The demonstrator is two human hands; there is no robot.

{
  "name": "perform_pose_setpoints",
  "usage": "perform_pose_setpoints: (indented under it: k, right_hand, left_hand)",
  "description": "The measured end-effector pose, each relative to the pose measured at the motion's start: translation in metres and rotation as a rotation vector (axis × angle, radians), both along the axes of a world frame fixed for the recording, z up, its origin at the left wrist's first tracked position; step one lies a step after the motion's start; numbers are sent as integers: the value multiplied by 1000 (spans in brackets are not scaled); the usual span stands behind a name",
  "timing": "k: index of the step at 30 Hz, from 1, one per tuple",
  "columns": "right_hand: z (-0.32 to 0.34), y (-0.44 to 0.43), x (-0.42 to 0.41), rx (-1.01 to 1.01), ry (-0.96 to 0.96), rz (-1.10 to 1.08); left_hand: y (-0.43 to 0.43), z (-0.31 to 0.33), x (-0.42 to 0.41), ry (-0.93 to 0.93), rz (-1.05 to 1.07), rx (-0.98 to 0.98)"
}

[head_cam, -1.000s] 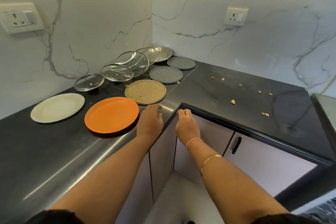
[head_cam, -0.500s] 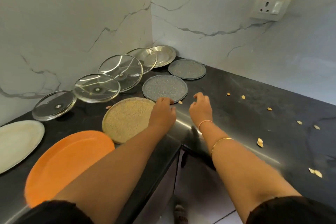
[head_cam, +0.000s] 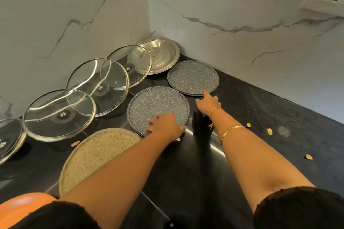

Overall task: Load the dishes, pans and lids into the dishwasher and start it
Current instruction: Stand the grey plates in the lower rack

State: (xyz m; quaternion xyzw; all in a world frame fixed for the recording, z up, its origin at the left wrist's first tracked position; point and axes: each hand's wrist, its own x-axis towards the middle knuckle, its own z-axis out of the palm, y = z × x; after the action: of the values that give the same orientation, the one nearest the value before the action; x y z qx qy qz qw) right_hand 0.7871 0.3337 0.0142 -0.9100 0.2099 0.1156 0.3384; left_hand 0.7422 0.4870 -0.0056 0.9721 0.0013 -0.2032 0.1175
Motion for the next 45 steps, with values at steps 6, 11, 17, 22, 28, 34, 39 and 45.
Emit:
perform_pose_setpoints:
  k: [6, 11, 17, 22, 28, 34, 39, 45]
  right_hand:
    - [-19, 0, 27, -152, -11, -20]
    - [-23, -7, 23, -209, -83, -169]
    - [-18, -23, 7, -167, -17, -253]
    - [-10, -35, -9, -52, -57, -429]
    - [-1, -48, -30, 147, -53, -661]
    - [1, -59, -50, 364, -31, -747]
    - [20, -55, -65, 557, -153, -699]
    - [55, -27, -88, 338, -387, -560]
  left_hand:
    - [-16, -7, 20, -161, -208, 240]
    - [-23, -14, 15, -69, -231, 225]
    - [-27, 0, 0, -3, -352, 339]
    - [-18, 27, -6, -186, -443, 298]
    - [-16, 57, -15, -451, -365, 174]
    - [-17, 75, -30, -521, -352, 101]
    - [-13, 95, -40, -606, -289, 48]
    - [-3, 112, -64, -667, -178, -129]
